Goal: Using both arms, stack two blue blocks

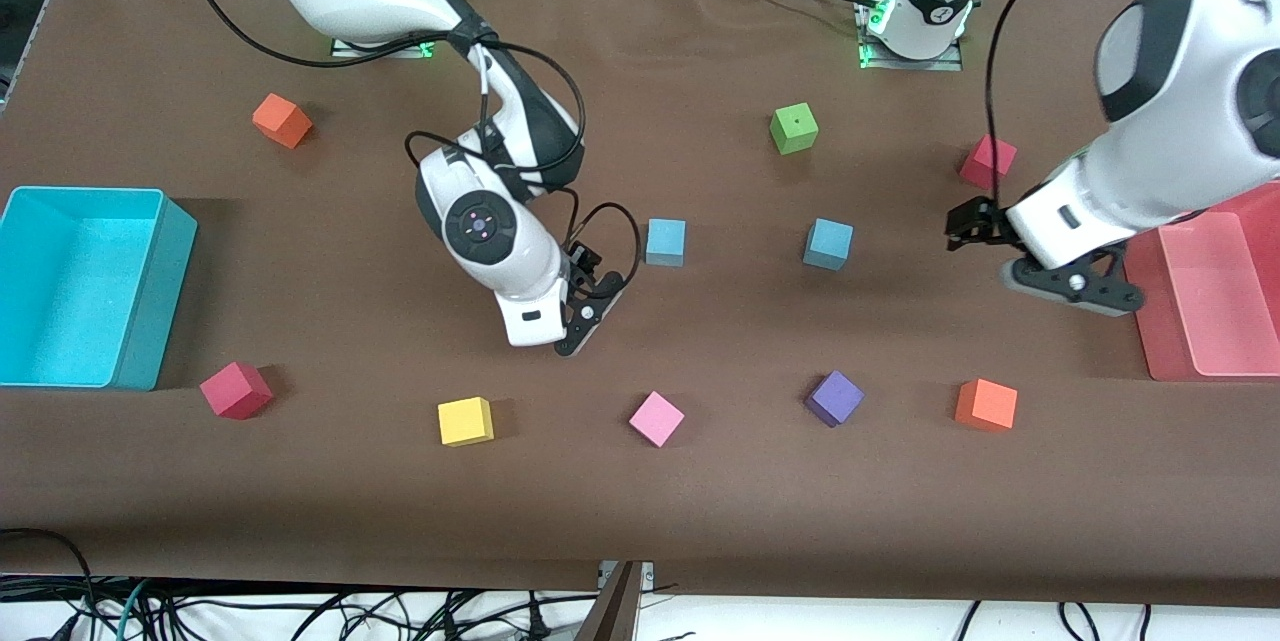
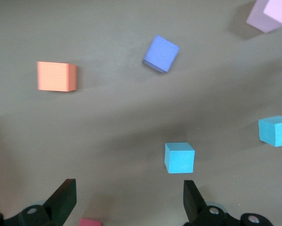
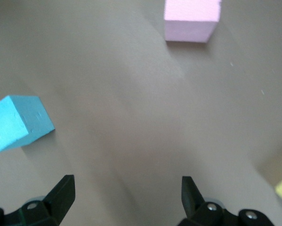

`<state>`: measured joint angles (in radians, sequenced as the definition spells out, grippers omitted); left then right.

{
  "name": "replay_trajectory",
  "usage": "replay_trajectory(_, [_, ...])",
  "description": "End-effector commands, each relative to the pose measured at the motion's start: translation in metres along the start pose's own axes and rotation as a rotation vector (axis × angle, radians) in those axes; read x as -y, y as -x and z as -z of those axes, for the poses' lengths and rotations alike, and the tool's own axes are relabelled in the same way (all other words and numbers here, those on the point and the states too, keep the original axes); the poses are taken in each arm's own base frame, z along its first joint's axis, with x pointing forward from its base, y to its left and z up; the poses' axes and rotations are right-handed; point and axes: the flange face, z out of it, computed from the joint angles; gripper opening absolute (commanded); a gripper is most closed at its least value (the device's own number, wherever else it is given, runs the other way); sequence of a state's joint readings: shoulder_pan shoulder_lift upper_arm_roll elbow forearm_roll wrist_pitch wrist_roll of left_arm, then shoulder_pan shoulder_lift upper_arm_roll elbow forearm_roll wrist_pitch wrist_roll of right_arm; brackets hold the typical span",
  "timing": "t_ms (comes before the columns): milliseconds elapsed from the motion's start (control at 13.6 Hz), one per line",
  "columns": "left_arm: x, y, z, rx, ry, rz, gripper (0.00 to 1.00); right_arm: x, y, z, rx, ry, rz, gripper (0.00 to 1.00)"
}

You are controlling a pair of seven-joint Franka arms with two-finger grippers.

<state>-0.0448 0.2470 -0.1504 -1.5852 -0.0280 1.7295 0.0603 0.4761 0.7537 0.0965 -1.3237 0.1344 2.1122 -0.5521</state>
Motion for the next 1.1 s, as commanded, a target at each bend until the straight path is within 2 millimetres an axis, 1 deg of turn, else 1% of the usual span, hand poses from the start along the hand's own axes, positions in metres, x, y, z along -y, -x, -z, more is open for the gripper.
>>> replay_trajectory(0, [-0.016,-0.004,-0.021,0.034,0.019,-0.03,1.0,-0.011,0.019,-0.022,-0.081,-0.049,0.108,1.0])
replay_trajectory(147, [-0.023,0.002,-0.051,0.093,0.031,-0.041,1.0,-0.011,0.027,-0.039,-0.122,-0.058,0.12,1.0])
replay_trajectory(293, [-0.034,0.014,-0.081,0.125,0.043,-0.055,1.0,-0.011,0.036,-0.056,-0.174,-0.072,0.15,1.0])
replay_trajectory(440, [-0.04,0.032,-0.109,0.102,0.033,-0.058,1.0,-0.01,0.052,-0.079,-0.23,-0.087,0.173,1.0])
replay_trajectory(587, [-0.057,0.056,-0.138,0.052,0.017,-0.072,1.0,-0.007,0.066,-0.097,-0.313,-0.11,0.183,1.0])
replay_trajectory(734, [-0.065,0.068,-0.161,0.016,0.009,-0.086,1.0,-0.006,0.073,-0.106,-0.408,-0.148,0.22,1.0])
replay_trajectory(880, [-0.064,0.07,-0.179,-0.02,0.009,-0.084,1.0,0.0,0.08,-0.115,-0.469,-0.182,0.289,1.0])
replay_trajectory(954, [-0.062,0.073,-0.194,-0.032,0.009,-0.082,1.0,0.008,0.08,-0.116,-0.476,-0.239,0.322,1.0])
replay_trajectory(1027, [-0.06,0.074,-0.207,-0.05,0.009,-0.081,1.0,0.016,0.079,-0.113,-0.476,-0.292,0.338,1.0])
